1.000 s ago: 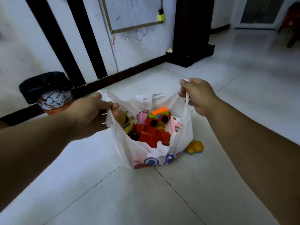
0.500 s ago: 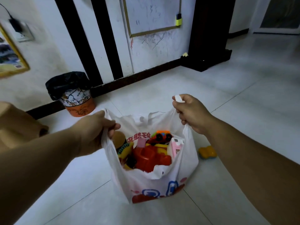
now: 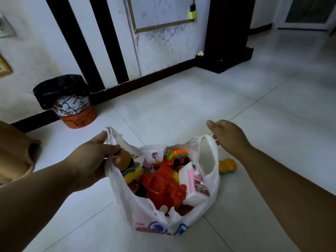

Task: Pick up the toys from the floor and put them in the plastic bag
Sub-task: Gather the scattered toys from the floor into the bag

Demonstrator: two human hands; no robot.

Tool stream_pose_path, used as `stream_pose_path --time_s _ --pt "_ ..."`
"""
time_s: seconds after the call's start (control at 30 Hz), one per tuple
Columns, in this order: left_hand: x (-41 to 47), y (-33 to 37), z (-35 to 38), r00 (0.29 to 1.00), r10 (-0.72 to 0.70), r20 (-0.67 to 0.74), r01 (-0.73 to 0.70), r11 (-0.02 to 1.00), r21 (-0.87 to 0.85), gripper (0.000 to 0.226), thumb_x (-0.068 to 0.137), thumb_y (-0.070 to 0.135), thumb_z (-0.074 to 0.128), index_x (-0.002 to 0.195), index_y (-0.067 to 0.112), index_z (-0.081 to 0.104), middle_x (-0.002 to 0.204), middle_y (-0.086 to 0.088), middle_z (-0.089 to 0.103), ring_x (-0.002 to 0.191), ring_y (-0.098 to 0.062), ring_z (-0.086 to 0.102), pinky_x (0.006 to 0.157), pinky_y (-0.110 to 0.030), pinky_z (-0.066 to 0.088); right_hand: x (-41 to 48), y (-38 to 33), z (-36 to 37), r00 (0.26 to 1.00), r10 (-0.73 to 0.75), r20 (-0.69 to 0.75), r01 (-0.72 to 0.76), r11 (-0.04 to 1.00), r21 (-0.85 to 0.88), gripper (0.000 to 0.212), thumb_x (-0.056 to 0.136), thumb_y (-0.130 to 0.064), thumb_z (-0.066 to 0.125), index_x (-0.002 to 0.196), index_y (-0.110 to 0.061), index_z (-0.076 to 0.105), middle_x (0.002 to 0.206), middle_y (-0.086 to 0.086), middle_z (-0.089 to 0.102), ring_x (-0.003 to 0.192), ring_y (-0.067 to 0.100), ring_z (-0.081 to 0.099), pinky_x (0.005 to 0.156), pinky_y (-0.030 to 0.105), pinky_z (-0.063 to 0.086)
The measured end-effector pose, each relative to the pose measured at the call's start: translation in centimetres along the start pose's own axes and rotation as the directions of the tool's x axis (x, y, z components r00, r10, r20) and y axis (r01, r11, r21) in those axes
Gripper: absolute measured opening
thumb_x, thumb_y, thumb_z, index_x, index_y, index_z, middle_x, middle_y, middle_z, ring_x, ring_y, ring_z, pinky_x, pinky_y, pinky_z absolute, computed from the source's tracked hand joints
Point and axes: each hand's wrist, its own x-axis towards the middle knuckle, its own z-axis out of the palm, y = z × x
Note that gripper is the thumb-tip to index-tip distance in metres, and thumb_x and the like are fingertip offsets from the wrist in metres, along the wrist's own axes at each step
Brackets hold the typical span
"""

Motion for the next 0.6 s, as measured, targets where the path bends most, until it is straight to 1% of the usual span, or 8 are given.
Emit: stream_pose_path --time_s 0.03,0.07,0.13,0.23,0.33,0.43,0.5,0.6 --pt "0.4 0.3 0.1 1.000 0.004 -0.002 -0.004 1.000 0.011 0.067 0.094 0.001 0.049 0.149 0.033 0.029 0.112 -0.020 0.059 0.042 -0.013 0.063 0.044 -0.028 0.053 0.5 1.9 0.1 1.000 0.005 -0.021 -0.007 0.996 -0.090 0.043 0.088 -0.054 0.052 0.103 -0.015 0.061 0.096 0.007 0.068 0.088 0.027 0.065 0.078 0.035 0.048" --pt "0.8 0.5 0.2 1.000 0.010 -0.002 -0.010 1.000 0.018 0.065 0.093 0.001 0.049 0.147 0.032 0.032 0.118 -0.020 0.060 0.044 -0.014 0.065 0.045 -0.029 0.053 0.8 3.9 0.4 1.000 0.015 0.018 -0.010 0.978 -0.208 0.045 0.087 -0.050 0.057 0.119 -0.018 0.056 0.109 0.010 0.064 0.099 0.028 0.062 0.082 0.036 0.048" --pt "1.7 0.7 0.4 0.999 0.026 -0.019 -0.026 0.999 0.033 0.063 0.094 0.000 0.048 0.146 0.033 0.034 0.106 -0.014 0.064 0.045 -0.013 0.065 0.046 -0.029 0.054 1.1 8.1 1.7 0.978 0.086 0.192 0.015 0.882 -0.471 0.066 0.085 -0.040 0.063 0.143 -0.023 0.036 0.135 0.013 0.050 0.119 0.031 0.052 0.093 0.038 0.046" --pt "2.7 1.0 0.6 0.998 0.049 -0.039 -0.047 0.998 0.051 0.065 0.093 -0.002 0.047 0.146 0.034 0.033 0.088 -0.009 0.062 0.043 -0.012 0.062 0.043 -0.027 0.052 0.7 13.3 4.0 0.921 0.205 0.330 0.081 0.730 -0.679 0.080 0.086 -0.034 0.063 0.151 -0.030 0.016 0.155 0.007 0.024 0.138 0.029 0.031 0.107 0.042 0.037" --pt "3.7 1.3 0.2 0.996 0.048 -0.073 -0.044 0.998 0.055 0.068 0.091 -0.003 0.049 0.144 0.036 0.036 0.087 -0.010 0.063 0.053 -0.015 0.054 0.044 -0.024 0.051 0.7 16.3 5.4 0.901 0.243 0.360 0.095 0.699 -0.709 0.072 0.093 -0.022 0.051 0.151 -0.033 0.009 0.161 0.002 0.004 0.148 0.024 0.009 0.115 0.046 0.025" --pt "4.4 1.5 -0.3 0.995 0.040 -0.091 -0.033 0.997 0.074 0.059 0.091 -0.002 0.049 0.138 0.033 0.045 0.075 -0.009 0.065 0.054 -0.016 0.051 0.045 -0.025 0.052 1.4 17.4 6.1 0.896 0.262 0.359 0.094 0.679 -0.728 0.065 0.099 -0.019 0.038 0.151 -0.032 0.002 0.161 0.003 -0.004 0.148 0.027 0.002 0.115 0.047 0.023" --pt "4.3 1.5 -0.4 0.994 0.046 -0.094 -0.037 0.995 0.089 0.056 0.090 -0.002 0.049 0.134 0.033 0.049 0.060 -0.004 0.067 0.046 -0.014 0.054 0.046 -0.026 0.053 1.8 17.3 6.6 0.905 0.251 0.343 0.109 0.642 -0.759 0.065 0.099 -0.019 0.036 0.152 -0.030 0.000 0.161 0.004 0.000 0.146 0.033 0.008 0.111 0.046 0.029" --pt "4.1 1.2 -0.3 0.990 0.053 -0.128 -0.041 0.995 0.093 0.070 0.089 -0.003 0.049 0.141 0.042 0.036 0.053 -0.001 0.068 0.039 -0.012 0.056 0.043 -0.027 0.054 2.6 17.0 7.2 0.919 0.244 0.308 0.112 0.588 -0.801 0.070 0.096 -0.023 0.044 0.152 -0.024 0.003 0.154 0.009 0.022 0.137 0.035 0.024 0.102 0.042 0.038"
